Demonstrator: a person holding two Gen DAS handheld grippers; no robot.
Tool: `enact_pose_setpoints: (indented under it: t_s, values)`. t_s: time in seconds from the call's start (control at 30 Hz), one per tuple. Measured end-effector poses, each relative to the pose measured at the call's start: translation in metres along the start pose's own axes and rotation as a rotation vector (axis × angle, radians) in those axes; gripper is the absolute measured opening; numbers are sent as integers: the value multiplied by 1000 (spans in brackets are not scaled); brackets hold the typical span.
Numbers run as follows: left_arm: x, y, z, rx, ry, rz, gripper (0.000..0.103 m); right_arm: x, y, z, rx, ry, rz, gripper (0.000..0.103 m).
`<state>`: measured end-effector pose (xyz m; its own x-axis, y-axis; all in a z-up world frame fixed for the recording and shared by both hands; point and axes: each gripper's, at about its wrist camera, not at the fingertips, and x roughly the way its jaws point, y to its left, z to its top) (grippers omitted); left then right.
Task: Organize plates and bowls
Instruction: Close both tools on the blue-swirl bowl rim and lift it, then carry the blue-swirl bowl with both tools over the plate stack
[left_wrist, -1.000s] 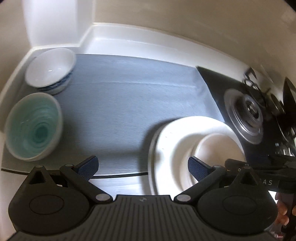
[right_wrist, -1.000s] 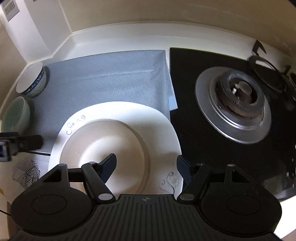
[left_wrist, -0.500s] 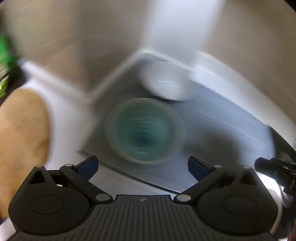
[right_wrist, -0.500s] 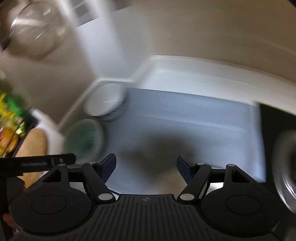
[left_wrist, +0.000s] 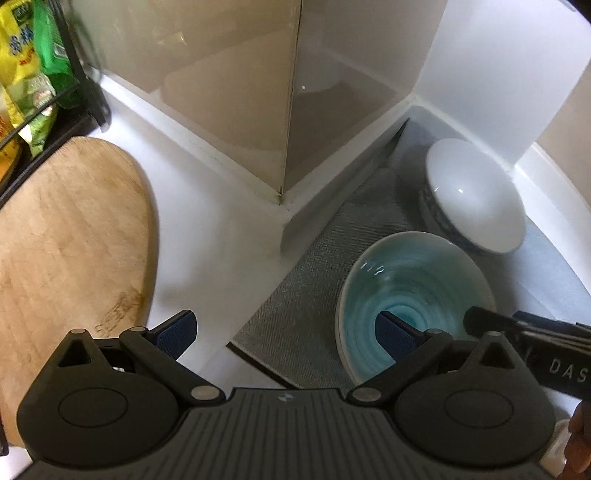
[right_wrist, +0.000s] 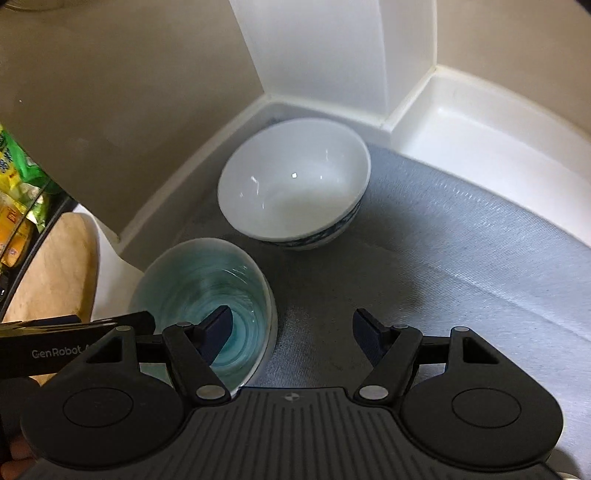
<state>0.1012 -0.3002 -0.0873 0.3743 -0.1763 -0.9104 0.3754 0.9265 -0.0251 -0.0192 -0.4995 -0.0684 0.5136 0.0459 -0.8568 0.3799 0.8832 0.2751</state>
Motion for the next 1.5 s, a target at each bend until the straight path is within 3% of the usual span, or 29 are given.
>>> enact_pose_setpoints:
  t_s: [0.33, 0.5, 0.6, 0.7, 0.77, 0.83, 0.87, 0.93, 1.13, 1.5]
  values:
    - [27, -13, 5, 17, 47, -2, 103, 29, 1, 1, 0, 47, -9, 72]
    - [33, -16, 7, 26, 53, 4, 102, 35, 1, 1, -13, 60, -2, 60]
    - [34, -19, 9, 36, 49, 2, 93, 36, 3, 2, -32, 55, -7, 51]
    - [33, -20, 12, 40, 41, -33, 78, 37, 6, 2, -43, 51, 7, 40]
    - [29, -24, 13, 55, 23, -25, 68, 35, 8, 1, -43, 53, 32, 23]
    - [25, -27, 14, 71, 12, -27, 51, 35, 14, 1, -60, 59, 44, 12]
    - [22, -28, 15, 78, 6, -27, 46, 34, 17, 0, -72, 61, 36, 12]
    - [19, -29, 16, 86, 7, -34, 18, 33, 21, -1, -73, 68, 45, 11]
    - [9, -18, 11, 39, 28, -83, 16, 24, 31, -5, -72, 63, 47, 11]
    - [-35, -17, -3, 75, -38, -132, 16, -14, 35, -12, -60, -3, 35, 11]
